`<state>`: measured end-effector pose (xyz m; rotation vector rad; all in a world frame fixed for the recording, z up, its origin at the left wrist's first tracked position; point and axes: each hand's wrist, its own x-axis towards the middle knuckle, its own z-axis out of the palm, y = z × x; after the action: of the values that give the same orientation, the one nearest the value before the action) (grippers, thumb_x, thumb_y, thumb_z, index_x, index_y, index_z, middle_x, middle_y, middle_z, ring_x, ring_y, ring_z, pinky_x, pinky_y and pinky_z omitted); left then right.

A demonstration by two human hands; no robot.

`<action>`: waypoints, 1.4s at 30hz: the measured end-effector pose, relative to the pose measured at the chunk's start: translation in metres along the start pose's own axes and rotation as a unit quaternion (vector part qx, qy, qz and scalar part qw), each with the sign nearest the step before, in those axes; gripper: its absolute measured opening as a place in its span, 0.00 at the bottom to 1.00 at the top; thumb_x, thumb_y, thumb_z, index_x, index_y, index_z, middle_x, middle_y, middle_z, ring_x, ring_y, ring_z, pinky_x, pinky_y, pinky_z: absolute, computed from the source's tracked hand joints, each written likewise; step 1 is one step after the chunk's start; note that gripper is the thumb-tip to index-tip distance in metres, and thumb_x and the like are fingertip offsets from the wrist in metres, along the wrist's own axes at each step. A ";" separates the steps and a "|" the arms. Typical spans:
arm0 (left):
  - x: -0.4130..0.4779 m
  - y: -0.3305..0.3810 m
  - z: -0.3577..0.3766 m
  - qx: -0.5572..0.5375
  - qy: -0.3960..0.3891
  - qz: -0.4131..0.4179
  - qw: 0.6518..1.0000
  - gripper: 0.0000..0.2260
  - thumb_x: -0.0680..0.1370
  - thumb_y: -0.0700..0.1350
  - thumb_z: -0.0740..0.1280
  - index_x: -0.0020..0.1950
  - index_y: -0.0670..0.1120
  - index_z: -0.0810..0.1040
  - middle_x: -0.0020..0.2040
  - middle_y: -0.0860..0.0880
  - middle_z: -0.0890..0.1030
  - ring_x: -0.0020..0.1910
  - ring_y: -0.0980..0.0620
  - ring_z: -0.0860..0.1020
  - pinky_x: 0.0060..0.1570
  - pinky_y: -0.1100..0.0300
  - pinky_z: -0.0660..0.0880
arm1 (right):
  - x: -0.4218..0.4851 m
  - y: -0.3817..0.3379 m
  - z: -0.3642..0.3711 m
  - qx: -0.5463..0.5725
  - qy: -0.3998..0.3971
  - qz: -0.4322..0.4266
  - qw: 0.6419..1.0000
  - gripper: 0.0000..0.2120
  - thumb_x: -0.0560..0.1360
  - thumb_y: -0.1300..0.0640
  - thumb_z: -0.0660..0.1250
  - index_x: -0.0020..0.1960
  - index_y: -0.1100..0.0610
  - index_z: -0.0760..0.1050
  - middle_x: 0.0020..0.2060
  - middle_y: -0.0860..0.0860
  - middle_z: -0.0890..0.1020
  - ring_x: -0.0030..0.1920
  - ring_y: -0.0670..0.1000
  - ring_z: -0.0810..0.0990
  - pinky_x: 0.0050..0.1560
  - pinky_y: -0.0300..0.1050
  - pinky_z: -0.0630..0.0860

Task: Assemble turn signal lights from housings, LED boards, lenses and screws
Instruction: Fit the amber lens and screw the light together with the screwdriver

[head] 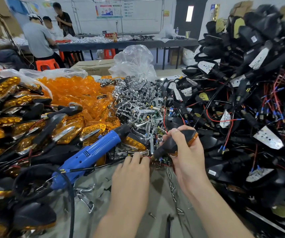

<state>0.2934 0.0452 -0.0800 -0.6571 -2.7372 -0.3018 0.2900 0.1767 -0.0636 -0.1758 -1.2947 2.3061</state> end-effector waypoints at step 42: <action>-0.007 -0.031 -0.012 -0.002 -0.046 0.050 0.998 0.05 0.84 0.51 0.57 0.58 0.56 0.70 0.54 0.58 0.71 0.55 0.57 0.70 0.52 0.64 0.68 | -0.002 0.001 0.001 -0.027 -0.016 0.011 0.999 0.16 0.80 0.63 0.68 0.39 0.45 0.80 0.36 0.51 0.83 0.40 0.50 0.81 0.50 0.51 0.78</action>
<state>0.2877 0.0124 -0.0752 -0.8270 -2.7796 -0.2595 0.2911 0.1739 -0.0642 -0.1727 -1.3780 2.3020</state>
